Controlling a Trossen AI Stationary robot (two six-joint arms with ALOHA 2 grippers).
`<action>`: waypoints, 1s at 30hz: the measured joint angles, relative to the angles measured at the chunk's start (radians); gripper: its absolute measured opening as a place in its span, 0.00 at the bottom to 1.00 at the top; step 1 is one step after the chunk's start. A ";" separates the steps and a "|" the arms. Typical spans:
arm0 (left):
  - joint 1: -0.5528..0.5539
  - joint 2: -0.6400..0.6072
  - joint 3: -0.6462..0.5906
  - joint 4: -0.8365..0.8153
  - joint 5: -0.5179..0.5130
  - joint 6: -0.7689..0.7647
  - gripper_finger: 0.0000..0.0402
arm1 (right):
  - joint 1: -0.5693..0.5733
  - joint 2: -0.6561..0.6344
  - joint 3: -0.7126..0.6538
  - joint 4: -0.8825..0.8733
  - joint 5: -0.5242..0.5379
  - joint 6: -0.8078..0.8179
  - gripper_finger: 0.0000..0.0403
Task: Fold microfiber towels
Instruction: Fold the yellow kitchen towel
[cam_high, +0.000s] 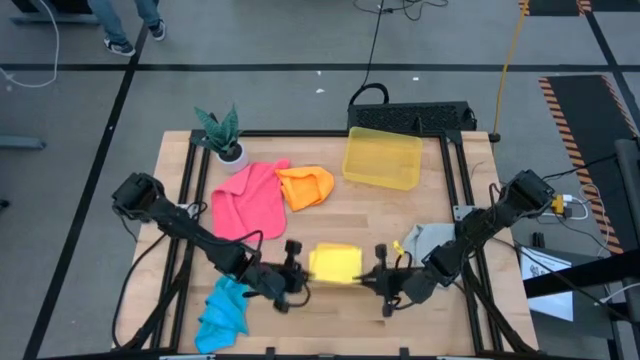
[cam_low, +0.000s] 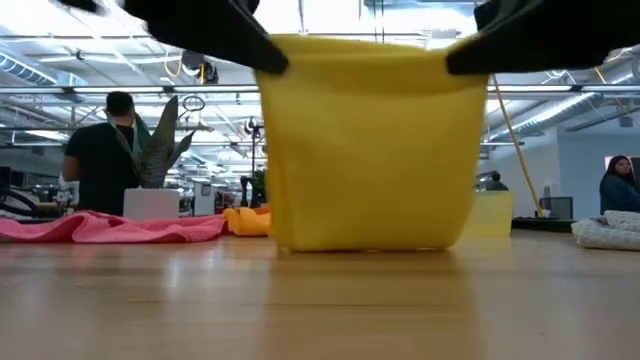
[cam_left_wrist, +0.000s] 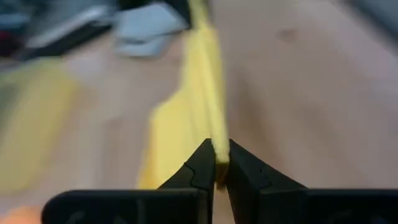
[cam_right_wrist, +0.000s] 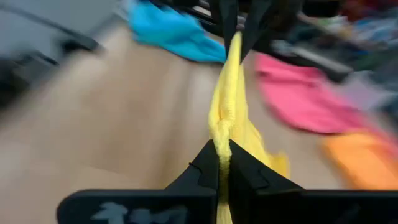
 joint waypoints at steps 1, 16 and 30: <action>-0.010 0.001 -0.001 0.013 0.036 -0.002 0.08 | 0.003 0.000 -0.002 0.017 -0.050 0.030 0.01; -0.053 0.000 -0.001 0.114 -0.199 0.139 0.08 | 0.000 0.000 -0.004 0.179 0.181 -0.158 0.00; -0.032 -0.020 -0.002 0.116 -0.728 0.344 0.08 | -0.172 0.000 -0.004 0.462 0.520 -0.696 0.00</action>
